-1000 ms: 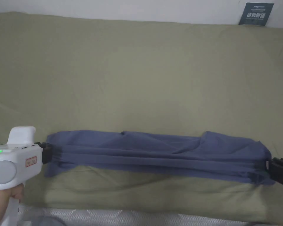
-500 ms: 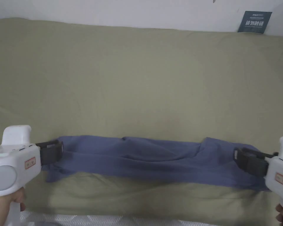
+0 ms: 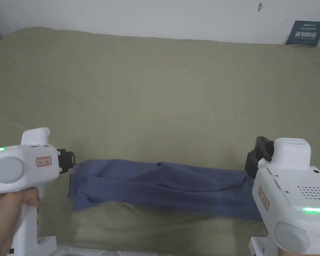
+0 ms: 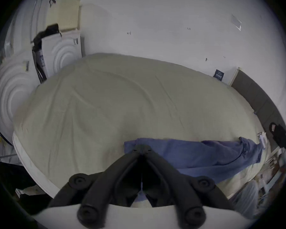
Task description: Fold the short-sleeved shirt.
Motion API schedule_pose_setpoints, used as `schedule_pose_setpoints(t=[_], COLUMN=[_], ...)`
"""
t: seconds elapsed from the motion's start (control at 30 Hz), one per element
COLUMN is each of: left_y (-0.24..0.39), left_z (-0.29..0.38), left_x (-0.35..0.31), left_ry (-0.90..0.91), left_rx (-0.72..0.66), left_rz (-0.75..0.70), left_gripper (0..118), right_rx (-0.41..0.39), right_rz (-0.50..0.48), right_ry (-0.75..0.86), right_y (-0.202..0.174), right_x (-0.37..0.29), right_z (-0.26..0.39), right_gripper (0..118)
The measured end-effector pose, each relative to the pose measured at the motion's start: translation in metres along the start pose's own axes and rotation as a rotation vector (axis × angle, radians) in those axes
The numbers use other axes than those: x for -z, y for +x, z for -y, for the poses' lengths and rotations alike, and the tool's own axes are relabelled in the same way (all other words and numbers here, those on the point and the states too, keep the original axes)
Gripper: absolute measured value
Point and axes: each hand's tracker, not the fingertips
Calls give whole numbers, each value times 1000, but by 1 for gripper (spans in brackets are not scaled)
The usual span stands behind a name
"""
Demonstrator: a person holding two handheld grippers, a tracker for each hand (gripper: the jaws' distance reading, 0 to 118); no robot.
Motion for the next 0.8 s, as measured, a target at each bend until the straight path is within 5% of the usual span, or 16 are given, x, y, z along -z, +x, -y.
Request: schedule_pose_setpoints(t=[0.2,0.53,0.57,0.6,0.63,0.67,0.8], left_y=[-58,-79,-79,-80,-80,-77,-76], left_z=[-25,-22,-21,-21,-20,-17,-11], left_x=[37,53,54,55,58,62,76], left_ry=[-273,-362,-363,-359,-369,-405,-440], left_rx=[-200,-252,-256,-244,-251,-255,-276], left_rz=[294,446,454,448,447,451,499], left_gripper=[0,2,13,44,102,118,111], right_rx=[-28,-8,-10,-16,-20,-22,-10], right_rz=[-11,-21,-24,-23,-27,-29,-33], right_ry=[13,-21,-25,-26,-27,-30,-43], right_y=[-19,-25,-26,-27,-26,-26,-25], right_x=[0,16,16,16,17,17,19], right_z=[0,3,3,3,4,4,6], right_gripper=[7,7,7,7,7,7,7])
